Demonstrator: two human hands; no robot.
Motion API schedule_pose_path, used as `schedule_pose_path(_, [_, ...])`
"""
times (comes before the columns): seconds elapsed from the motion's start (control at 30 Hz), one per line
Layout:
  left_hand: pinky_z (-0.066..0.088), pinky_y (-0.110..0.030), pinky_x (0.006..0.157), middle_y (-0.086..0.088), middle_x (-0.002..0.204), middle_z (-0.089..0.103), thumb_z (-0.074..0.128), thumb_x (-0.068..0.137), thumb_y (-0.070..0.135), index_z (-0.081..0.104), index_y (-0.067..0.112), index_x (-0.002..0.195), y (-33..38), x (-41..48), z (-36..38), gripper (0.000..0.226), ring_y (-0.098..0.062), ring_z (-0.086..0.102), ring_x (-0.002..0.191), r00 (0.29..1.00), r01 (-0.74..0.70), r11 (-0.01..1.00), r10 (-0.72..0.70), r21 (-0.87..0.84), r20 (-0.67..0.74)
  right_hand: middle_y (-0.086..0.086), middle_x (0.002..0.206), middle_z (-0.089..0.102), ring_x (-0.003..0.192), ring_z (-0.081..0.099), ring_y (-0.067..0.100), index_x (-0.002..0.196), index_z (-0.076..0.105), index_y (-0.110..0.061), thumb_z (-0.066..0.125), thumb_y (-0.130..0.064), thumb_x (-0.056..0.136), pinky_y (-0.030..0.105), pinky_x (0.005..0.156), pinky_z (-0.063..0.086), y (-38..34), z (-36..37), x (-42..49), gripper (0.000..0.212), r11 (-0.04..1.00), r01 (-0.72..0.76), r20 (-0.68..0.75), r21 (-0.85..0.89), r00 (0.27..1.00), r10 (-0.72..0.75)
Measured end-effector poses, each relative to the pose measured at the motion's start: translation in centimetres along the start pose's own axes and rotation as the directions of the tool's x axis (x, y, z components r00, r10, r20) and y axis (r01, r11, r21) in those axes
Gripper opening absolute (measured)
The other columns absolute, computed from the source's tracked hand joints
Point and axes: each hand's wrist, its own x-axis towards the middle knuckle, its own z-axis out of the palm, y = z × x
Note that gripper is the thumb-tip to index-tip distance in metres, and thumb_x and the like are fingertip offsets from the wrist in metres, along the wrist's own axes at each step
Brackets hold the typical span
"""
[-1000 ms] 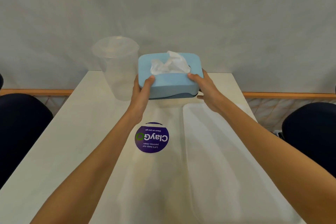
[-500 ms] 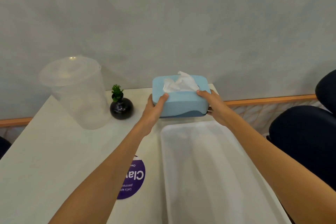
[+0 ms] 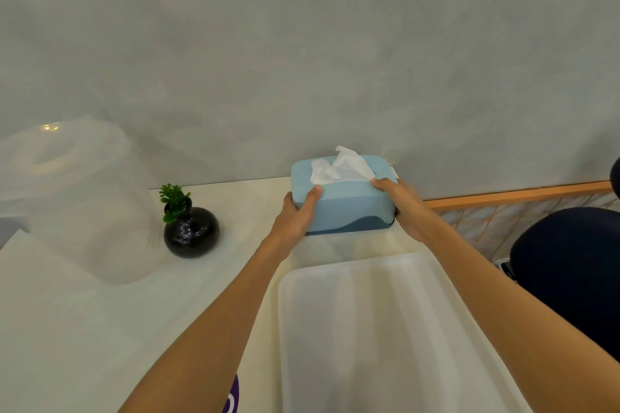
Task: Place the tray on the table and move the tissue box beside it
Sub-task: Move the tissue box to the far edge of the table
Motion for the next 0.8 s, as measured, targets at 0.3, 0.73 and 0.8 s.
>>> schedule_pose_path(0.3, [0.041,-0.027,0.080,-0.001,0.123,0.052,0.044,0.084,0.067,0.029,0.022,0.140,0.7,2.8,1.8,0.073,-0.016,0.052,0.101,1.000,-0.013,1.000,0.012,-0.010,-0.016,0.013,0.124,0.061,0.108,0.059,0.029,0.126,0.051,-0.015,0.064,-0.038,0.078,0.043,0.086,0.050,-1.0,-1.0,3.4,0.055,1.000,-0.007,-0.038,0.003,0.999,0.007])
schedule_pose_path(0.73, [0.045,-0.025,0.076,-0.007,0.132,0.048,0.040,0.086,0.066,0.026,0.015,0.141,1.6,3.1,2.3,0.076,-0.019,0.052,0.107,0.997,-0.029,0.995,0.036,0.091,-0.073,0.010,0.123,0.058,0.110,0.057,0.029,0.132,0.045,-0.011,0.059,-0.051,0.085,0.041,0.093,0.050,-1.9,-0.9,2.8,0.063,0.997,0.013,-0.060,-0.078,0.998,-0.018])
schedule_pose_path(0.8, [0.046,-0.036,0.095,-0.011,0.144,0.039,0.039,0.087,0.065,0.013,0.012,0.149,1.8,2.7,2.0,0.085,-0.026,0.046,0.124,0.995,-0.035,0.989,0.047,0.143,-0.087,0.010,0.121,0.057,0.100,0.053,0.025,0.132,0.045,-0.010,0.050,-0.053,0.089,0.036,0.085,0.045,-2.2,-0.9,2.3,0.060,0.990,0.005,-0.046,-0.141,0.999,-0.012])
